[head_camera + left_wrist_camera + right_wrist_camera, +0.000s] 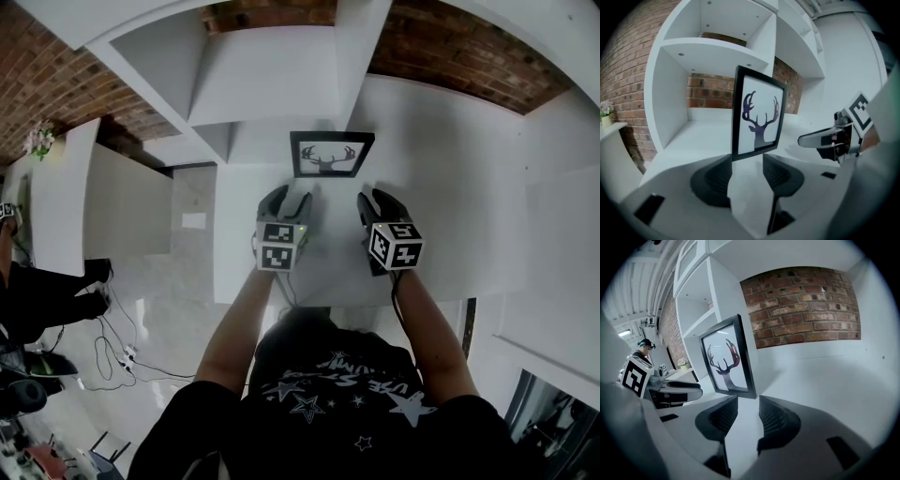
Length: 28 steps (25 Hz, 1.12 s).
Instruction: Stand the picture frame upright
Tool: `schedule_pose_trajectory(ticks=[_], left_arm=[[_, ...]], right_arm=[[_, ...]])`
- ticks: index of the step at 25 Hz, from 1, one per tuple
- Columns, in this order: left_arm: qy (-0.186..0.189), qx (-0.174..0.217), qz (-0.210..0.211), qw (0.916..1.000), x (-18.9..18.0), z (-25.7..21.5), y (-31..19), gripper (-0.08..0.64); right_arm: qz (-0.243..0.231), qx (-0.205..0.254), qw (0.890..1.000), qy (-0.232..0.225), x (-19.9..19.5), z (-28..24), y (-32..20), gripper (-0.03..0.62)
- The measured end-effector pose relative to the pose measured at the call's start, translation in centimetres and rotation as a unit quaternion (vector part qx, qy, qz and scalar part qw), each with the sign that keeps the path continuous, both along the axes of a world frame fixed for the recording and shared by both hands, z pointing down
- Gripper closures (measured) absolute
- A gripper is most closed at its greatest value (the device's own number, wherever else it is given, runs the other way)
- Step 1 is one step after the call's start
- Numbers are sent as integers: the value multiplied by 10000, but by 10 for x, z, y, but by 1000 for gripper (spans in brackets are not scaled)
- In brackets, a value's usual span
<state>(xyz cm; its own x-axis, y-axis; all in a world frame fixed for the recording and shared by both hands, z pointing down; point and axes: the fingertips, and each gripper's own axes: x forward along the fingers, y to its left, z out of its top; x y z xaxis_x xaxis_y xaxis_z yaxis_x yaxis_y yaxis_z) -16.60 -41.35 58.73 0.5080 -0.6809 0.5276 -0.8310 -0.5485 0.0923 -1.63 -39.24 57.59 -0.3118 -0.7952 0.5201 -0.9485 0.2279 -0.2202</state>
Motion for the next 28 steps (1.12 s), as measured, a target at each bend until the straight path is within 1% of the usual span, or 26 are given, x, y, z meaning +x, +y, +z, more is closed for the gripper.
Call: schedule_pose_trajectory(ticks=[5,9,13,19,22,23,25,28], left_arm=[[-21,111,-76,9999,14,-13,31,374],[-61,101,-96,9999,29,-18,59,374],[-83,236,-178,9995,47,-27,86,374],[91,531,-227,9983,72,-59,126,374],[154,590,-206,9979,82,-69,146,384],[153,610,-217,9978,85,-71,153,403],[181,672,-261,9972,90,-75,167,439],[250,677,-222,9971,100,-79,192,448]], right_arm=[[-72,121,9998,-126,13,-9,26,459],[-80,234,9995,-210,27,-18,53,460],[-185,375,9989,-225,40,-28,79,460],[-327,628,9972,-255,59,-45,114,460],[-400,754,9959,-284,68,-54,131,460],[-416,795,9955,-309,71,-56,137,463],[-423,878,9946,-360,77,-60,149,490],[-409,921,9940,-418,86,-64,172,522]])
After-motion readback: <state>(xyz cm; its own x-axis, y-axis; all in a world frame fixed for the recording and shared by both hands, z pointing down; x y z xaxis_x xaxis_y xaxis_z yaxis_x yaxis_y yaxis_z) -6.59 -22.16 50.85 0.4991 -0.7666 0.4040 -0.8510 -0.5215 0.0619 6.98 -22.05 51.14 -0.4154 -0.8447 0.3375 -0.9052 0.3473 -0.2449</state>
